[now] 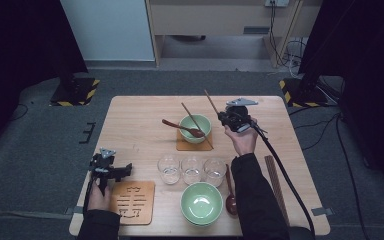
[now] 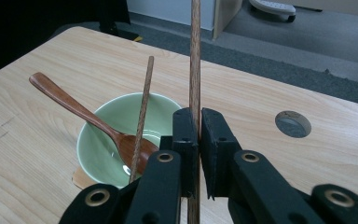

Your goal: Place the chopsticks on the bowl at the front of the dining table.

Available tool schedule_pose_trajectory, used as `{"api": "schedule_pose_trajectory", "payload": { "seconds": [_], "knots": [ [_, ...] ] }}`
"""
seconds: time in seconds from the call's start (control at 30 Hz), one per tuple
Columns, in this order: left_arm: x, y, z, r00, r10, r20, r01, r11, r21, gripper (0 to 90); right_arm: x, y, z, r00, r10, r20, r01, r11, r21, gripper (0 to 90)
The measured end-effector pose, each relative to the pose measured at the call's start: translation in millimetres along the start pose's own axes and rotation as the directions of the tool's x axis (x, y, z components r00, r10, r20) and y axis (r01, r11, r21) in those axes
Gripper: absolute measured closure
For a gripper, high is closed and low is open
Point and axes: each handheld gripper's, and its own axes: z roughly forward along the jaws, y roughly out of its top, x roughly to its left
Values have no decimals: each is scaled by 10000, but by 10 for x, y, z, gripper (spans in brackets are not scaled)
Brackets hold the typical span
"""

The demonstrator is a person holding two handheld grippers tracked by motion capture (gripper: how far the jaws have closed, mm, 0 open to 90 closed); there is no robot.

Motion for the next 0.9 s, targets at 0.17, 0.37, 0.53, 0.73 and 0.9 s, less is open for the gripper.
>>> {"api": "schedule_pose_trajectory", "payload": {
  "seconds": [0.17, 0.37, 0.53, 0.73, 0.9],
  "knots": [
    [0, 0, 0, 10000, -2, 0, 2, 10000, -2, 0, 11, 34, 42, 9998, -160, 133, 158, 9998, 121, 849],
    [0, 0, 0, 10000, -2, -1, 2, 10000, 0, 0, 18, 103, 59, 9999, -116, 93, 116, 9999, 7, 849],
    [0, 0, 0, 10000, -2, -1, 2, 10000, -2, 0, 25, 144, 101, 9997, -192, 171, 191, 9998, 81, 848],
    [0, 0, 0, 10000, -5, 0, 5, 10000, -4, 0, 7, 185, 149, 9999, -52, 127, 52, 10000, 30, 849],
    [0, 0, 0, 10000, -1, 0, 1, 10000, 0, 0, 18, 226, 205, 9994, -218, 280, 214, 9997, 152, 849]
  ]
}}
